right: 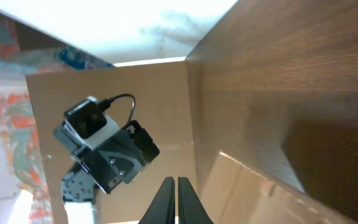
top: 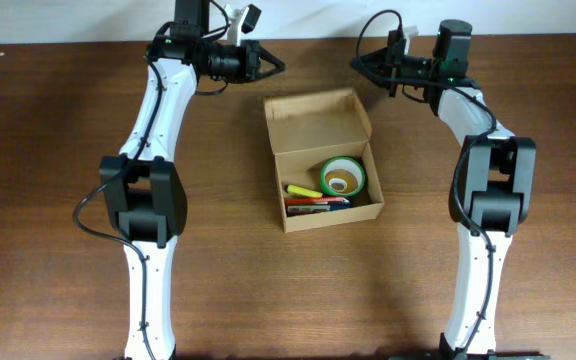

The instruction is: Pack container

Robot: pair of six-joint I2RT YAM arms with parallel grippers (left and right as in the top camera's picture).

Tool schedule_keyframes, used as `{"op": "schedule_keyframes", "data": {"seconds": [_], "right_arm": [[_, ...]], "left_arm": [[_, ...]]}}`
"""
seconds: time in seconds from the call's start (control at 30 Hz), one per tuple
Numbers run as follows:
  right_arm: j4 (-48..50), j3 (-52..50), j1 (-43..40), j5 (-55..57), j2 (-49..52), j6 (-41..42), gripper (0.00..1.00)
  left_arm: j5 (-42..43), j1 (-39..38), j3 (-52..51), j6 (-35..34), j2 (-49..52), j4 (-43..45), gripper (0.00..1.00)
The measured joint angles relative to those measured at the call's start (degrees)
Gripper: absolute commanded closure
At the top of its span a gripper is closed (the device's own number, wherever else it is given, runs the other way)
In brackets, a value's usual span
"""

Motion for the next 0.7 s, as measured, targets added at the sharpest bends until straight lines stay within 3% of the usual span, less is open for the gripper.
{"op": "schedule_keyframes", "data": {"seconds": [0.27, 0.57, 0.7], "right_arm": [[-4.9, 0.1, 0.0, -0.6, -3.5, -3.7, 0.96], [-41.6, 0.5, -1.9, 6.1, -4.2, -24.1, 0.96], [-50.6, 0.4, -3.3, 11.1, -4.2, -32.9, 0.96]], "left_arm": [[-6.8, -0.6, 0.0, 2.4, -2.6, -6.0, 0.98], [-16.4, 1.4, -0.6, 4.1, -3.0, -8.5, 0.98], [-18.9, 2.2, -4.1, 4.4, -3.0, -8.2, 0.98]]}}
